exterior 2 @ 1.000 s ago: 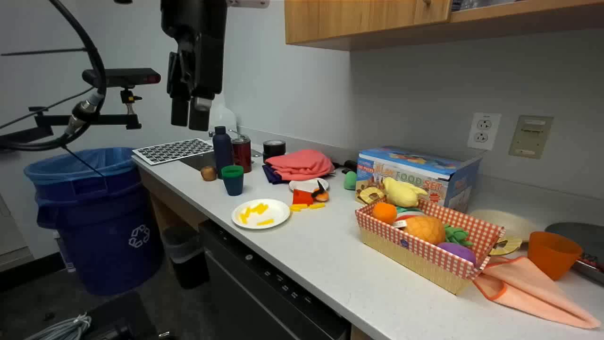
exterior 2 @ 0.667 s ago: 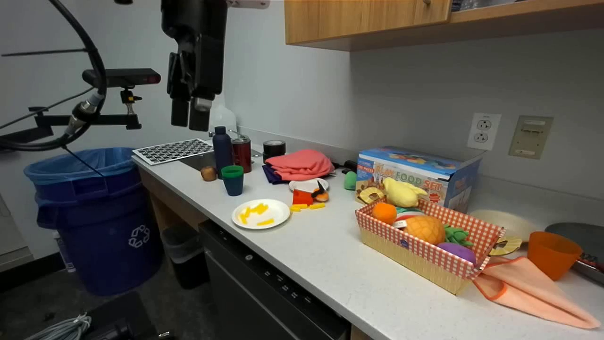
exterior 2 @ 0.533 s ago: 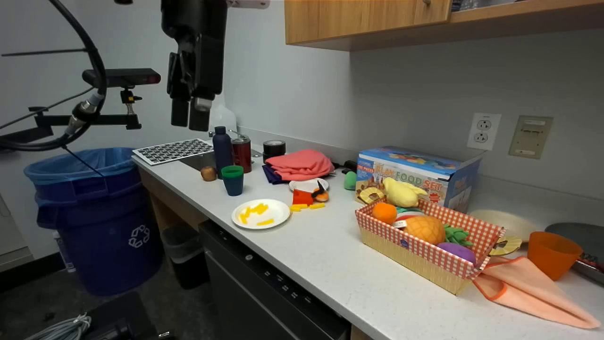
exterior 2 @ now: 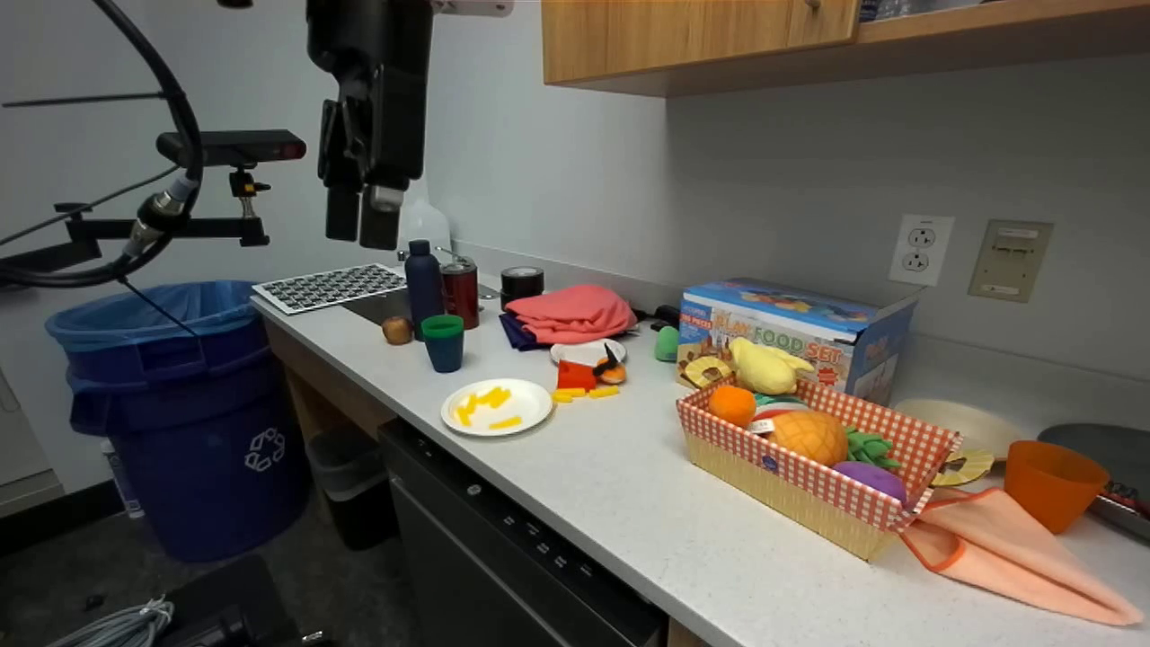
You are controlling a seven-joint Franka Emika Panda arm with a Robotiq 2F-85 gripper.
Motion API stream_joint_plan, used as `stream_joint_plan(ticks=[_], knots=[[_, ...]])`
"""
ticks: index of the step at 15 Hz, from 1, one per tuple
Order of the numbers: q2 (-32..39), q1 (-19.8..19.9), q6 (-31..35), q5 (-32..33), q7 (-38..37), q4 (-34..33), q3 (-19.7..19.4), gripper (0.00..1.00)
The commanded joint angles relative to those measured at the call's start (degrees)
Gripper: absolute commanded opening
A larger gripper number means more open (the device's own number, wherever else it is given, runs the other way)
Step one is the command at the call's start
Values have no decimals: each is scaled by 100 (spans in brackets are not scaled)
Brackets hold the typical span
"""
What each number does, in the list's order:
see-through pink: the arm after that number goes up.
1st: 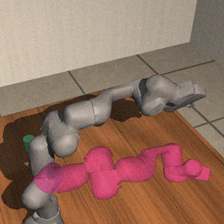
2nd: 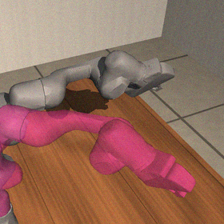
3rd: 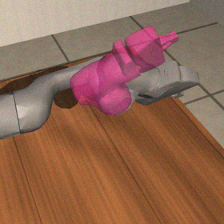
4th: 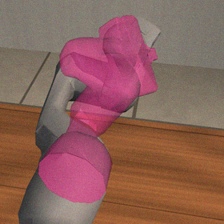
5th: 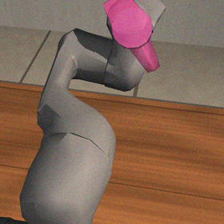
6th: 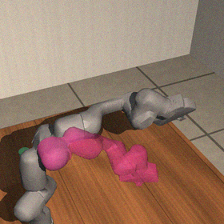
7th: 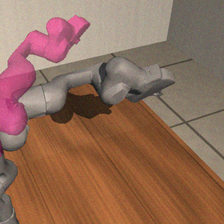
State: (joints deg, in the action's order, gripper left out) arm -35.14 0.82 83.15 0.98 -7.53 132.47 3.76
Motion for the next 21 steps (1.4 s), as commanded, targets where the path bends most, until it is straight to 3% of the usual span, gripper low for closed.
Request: stream_joint_plan(ticks=[1, 7, 13, 14, 21], knots=[[6, -29, -11, 10, -12, -12, -23, 100], [-449, 76, 26, -127, -222, -10, -143, 100], [-1146, 453, 459, -243, -1045, 79, -258, 100], [-822, 358, 250, -106, -763, -53, -241, 100], [-979, 568, 458, -101, -1151, -90, -243, 100]])
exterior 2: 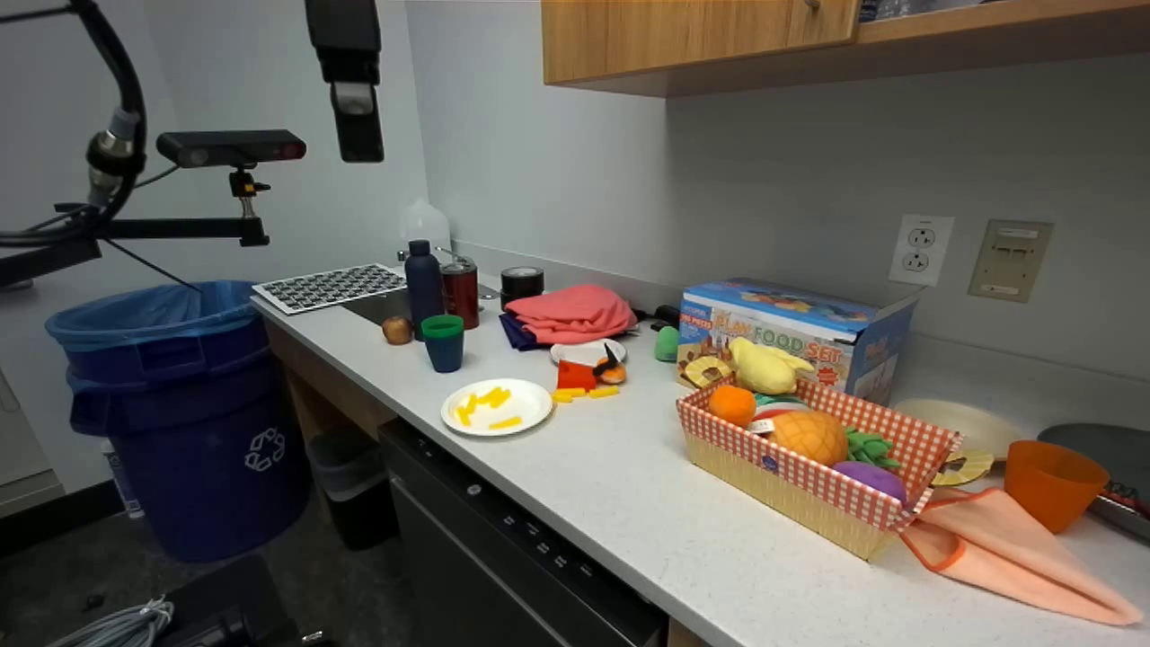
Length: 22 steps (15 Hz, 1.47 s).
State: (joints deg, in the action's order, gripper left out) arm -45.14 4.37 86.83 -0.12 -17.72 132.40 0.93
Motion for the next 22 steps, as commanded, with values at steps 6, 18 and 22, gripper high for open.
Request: stream_joint_plan(ticks=[6, 18, 22], knots=[[-267, 1115, 83, 299, -440, -365, -727, 100], [-201, 2423, 1726, 733, -488, -712, -1790, 100], [-200, 2468, 1826, 728, -566, -713, -1796, 100]])
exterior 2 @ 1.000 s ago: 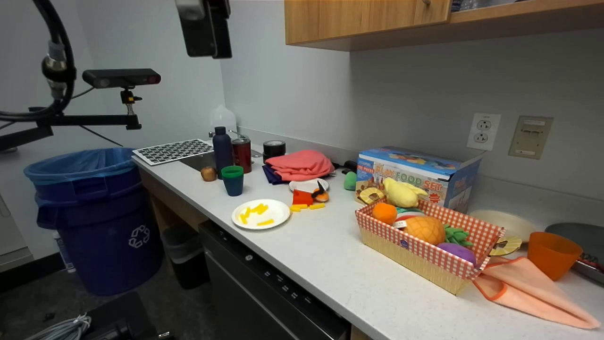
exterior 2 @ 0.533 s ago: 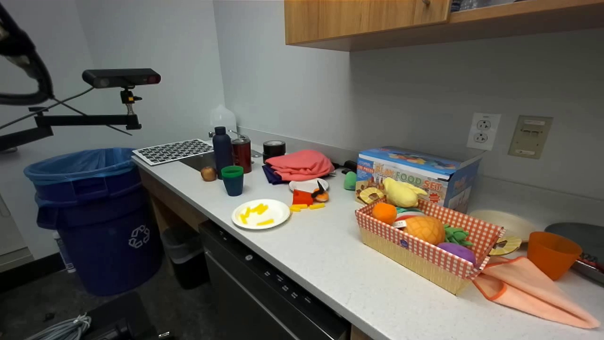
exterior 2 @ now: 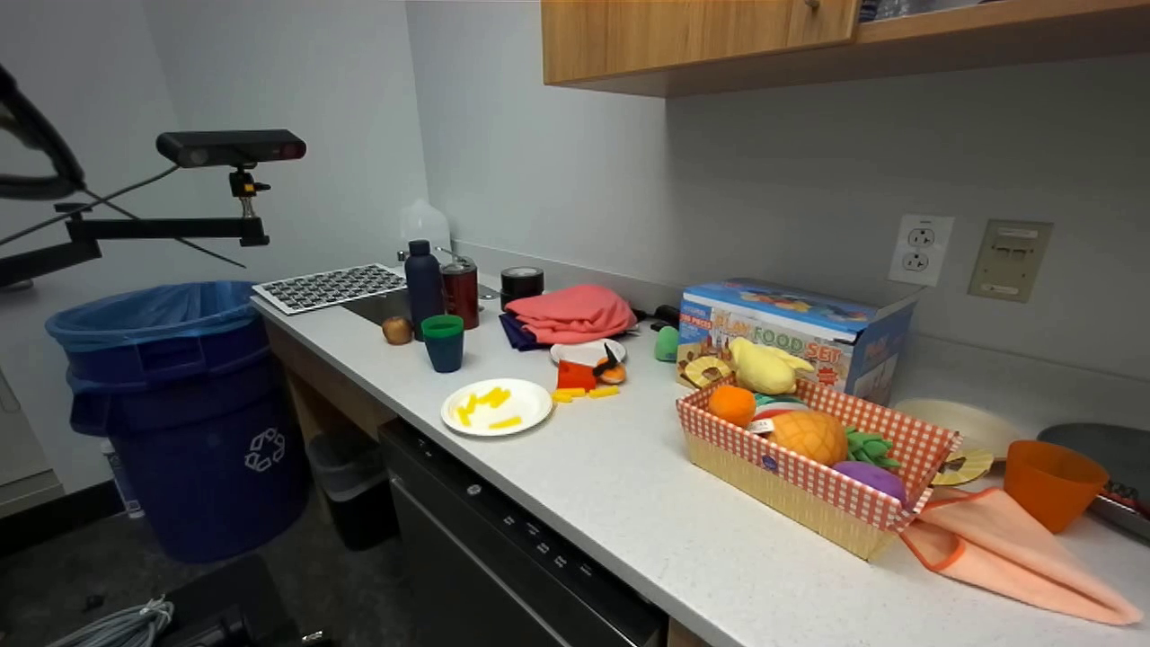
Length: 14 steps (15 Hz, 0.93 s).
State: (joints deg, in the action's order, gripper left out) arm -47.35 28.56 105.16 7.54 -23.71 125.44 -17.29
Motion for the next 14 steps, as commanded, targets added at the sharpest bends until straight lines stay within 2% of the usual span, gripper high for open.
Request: stream_joint_plan(ticks=[1, 7, 11, 14], knots=[[22, 49, -6, -38, 30, -17, 25, 100], [531, 166, 417, 479, 571, -638, -429, 100], [978, -50, 948, 701, 1497, -1226, -831, 100], [1269, -240, 1405, 597, 2128, -1561, -958, 100]])
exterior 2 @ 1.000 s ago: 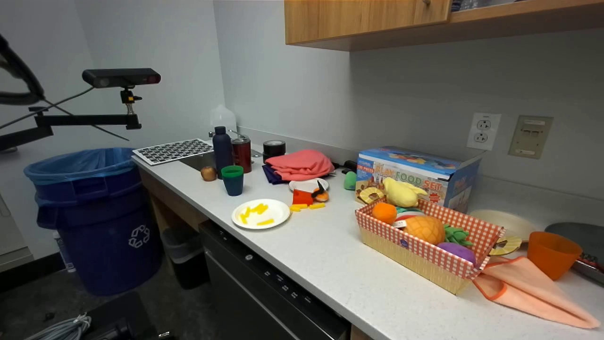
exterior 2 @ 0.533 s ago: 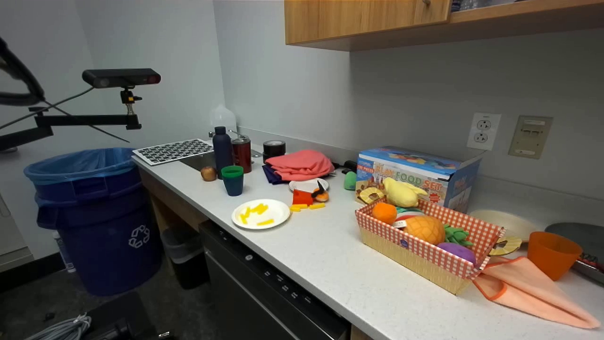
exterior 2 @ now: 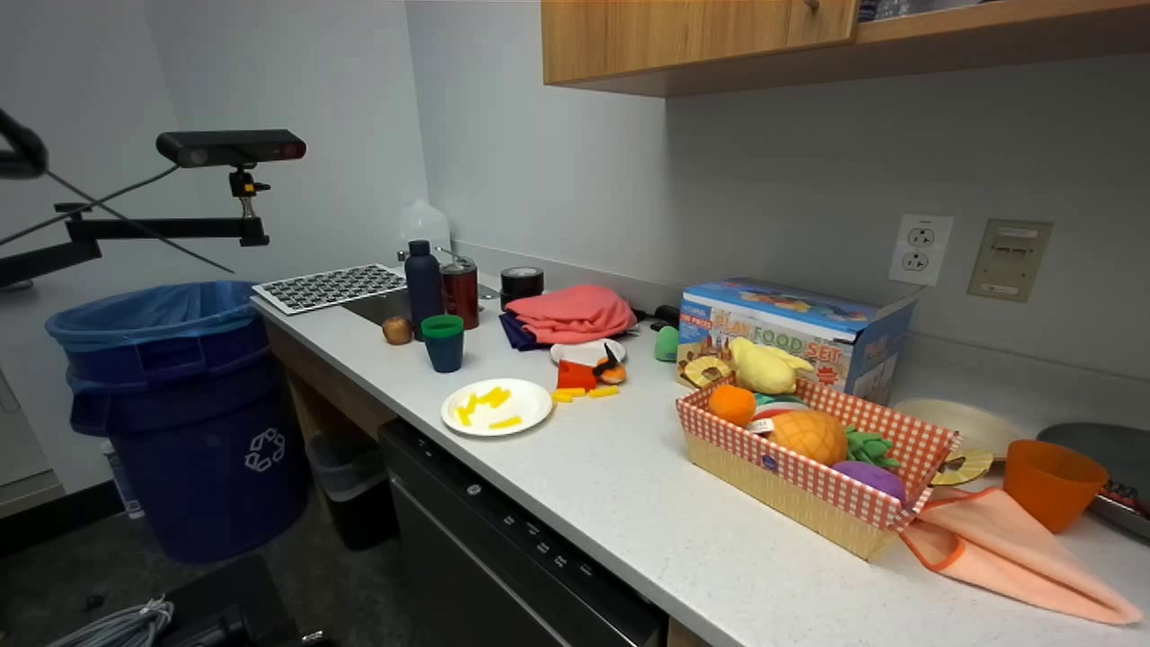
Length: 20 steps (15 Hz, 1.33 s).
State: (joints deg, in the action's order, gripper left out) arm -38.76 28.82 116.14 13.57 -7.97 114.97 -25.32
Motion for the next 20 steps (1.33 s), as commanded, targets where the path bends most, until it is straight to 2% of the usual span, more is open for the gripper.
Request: stream_joint_plan(ticks=[1, 3, 5, 6, 12, 15, 20], knots=[[492, -341, 453, -59, 731, -608, -181, 100], [675, -454, 819, -131, 938, -764, -200, 100], [875, -401, 1150, -95, 852, -902, -158, 100], [635, -268, 950, -78, 730, -603, -42, 100], [833, -264, 1115, -77, 728, -760, -40, 100], [1209, -465, 1597, -313, 784, -1022, -213, 100], [1812, -557, 2497, -689, 886, -1271, -363, 100]])
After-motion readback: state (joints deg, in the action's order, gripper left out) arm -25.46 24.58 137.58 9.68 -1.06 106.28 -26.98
